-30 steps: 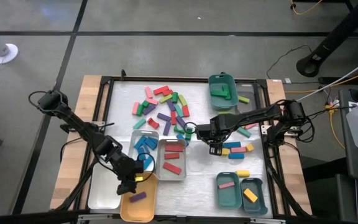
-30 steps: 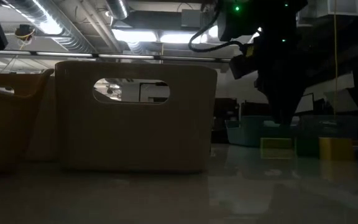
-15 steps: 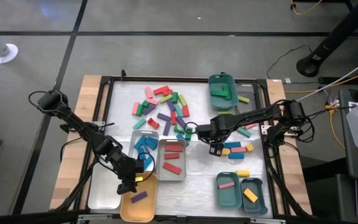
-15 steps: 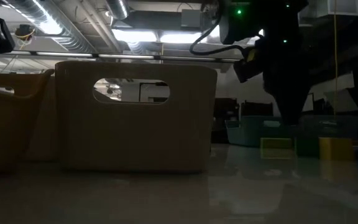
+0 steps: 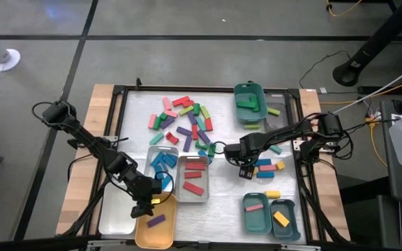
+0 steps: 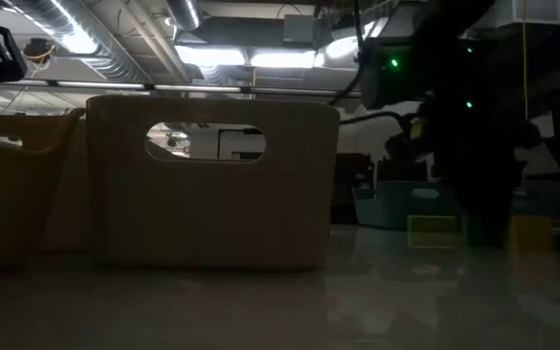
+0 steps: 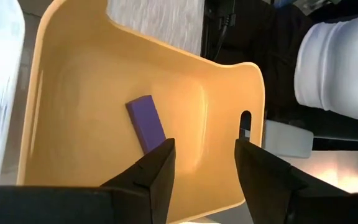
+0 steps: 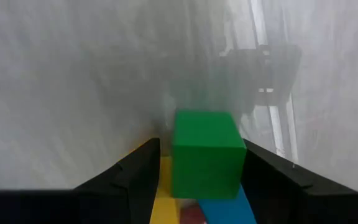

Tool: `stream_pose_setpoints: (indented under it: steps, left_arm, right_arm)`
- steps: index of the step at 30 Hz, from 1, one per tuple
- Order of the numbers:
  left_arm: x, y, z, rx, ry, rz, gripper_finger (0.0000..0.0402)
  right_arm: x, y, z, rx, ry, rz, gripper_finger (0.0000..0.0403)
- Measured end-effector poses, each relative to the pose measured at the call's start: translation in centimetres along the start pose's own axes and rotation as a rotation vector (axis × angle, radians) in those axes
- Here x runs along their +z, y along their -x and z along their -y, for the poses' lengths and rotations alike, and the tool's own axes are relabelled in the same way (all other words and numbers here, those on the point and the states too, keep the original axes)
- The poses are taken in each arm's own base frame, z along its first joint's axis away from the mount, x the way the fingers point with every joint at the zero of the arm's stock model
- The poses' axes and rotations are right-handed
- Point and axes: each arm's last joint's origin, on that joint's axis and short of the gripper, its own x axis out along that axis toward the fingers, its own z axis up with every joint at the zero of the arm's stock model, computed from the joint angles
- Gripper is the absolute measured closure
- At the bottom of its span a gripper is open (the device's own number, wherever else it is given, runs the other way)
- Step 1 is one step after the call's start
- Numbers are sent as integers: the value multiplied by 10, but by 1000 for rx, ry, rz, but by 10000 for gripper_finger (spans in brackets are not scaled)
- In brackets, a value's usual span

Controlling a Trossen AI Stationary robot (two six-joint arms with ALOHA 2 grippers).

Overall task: Sort blocks
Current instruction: Put the green block into the top green bin

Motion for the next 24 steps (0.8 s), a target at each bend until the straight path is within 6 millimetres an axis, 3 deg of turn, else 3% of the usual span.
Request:
stream_pose_setpoints:
  steps: [5,10,18,24]
  left_arm:
    - [2,0,-1,47,-38,63,247]
    - [5,1,-3,132,-112,163,247]
    - [12,3,-7,275,-237,314,247]
    - [29,8,-9,328,-326,456,247]
  right_arm:
    - [-3,-5,2,3,-19,6,209]
    - [-3,-5,2,2,4,6,273]
    - [0,0,1,-38,126,7,274]
    - [10,28,-3,-136,226,25,274]
